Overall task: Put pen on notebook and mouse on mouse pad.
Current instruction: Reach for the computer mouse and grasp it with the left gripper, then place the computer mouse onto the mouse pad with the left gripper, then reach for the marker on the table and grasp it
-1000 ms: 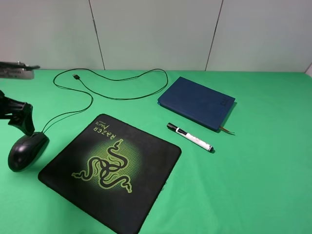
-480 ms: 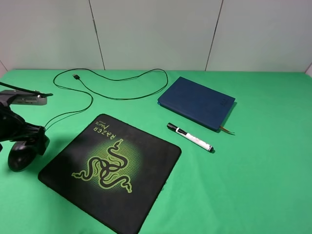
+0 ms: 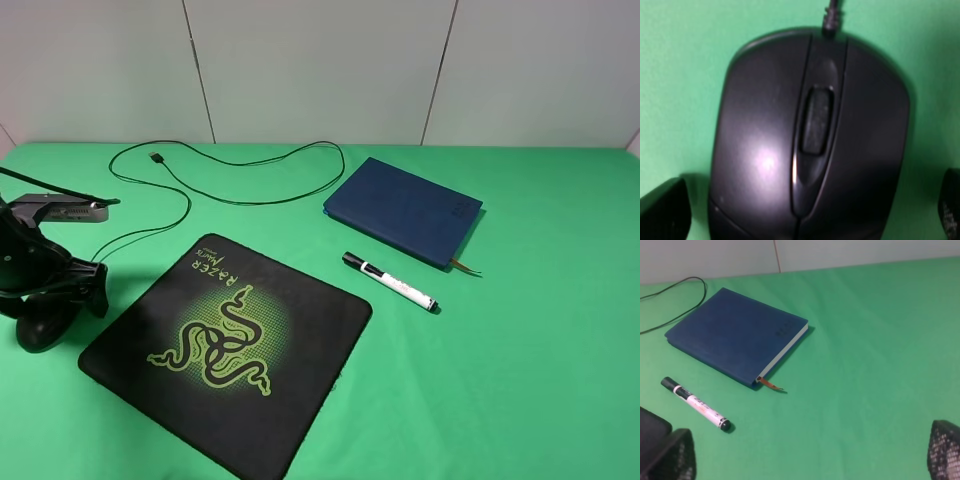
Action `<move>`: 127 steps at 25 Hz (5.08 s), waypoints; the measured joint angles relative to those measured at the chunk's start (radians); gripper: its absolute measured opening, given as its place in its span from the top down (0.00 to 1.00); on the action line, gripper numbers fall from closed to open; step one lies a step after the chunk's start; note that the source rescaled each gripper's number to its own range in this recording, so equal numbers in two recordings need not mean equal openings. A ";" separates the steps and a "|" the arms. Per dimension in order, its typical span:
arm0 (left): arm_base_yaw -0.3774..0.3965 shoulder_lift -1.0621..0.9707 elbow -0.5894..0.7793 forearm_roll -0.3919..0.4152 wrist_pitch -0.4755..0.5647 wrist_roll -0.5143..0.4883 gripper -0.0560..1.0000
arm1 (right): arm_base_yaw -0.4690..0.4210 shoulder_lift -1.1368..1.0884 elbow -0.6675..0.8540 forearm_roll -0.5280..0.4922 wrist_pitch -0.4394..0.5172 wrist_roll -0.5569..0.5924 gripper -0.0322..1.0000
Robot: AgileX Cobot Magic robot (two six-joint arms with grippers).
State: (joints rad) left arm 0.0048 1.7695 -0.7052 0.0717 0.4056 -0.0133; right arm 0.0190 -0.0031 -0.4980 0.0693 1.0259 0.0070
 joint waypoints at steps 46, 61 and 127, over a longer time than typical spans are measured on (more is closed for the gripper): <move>-0.371 -0.190 -0.177 0.018 0.326 -0.205 0.94 | 0.000 0.000 0.000 0.000 0.000 0.000 0.00; -0.652 -0.039 -0.177 0.018 0.198 -0.480 0.94 | 0.000 0.000 0.000 0.000 0.000 0.000 0.00; -0.646 -1.048 -0.161 0.115 0.782 -0.326 0.00 | 0.000 0.000 0.000 0.001 0.000 0.000 0.00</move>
State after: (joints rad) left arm -0.6415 0.7212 -0.8667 0.1865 1.1873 -0.3390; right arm 0.0190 -0.0031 -0.4980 0.0702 1.0259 0.0070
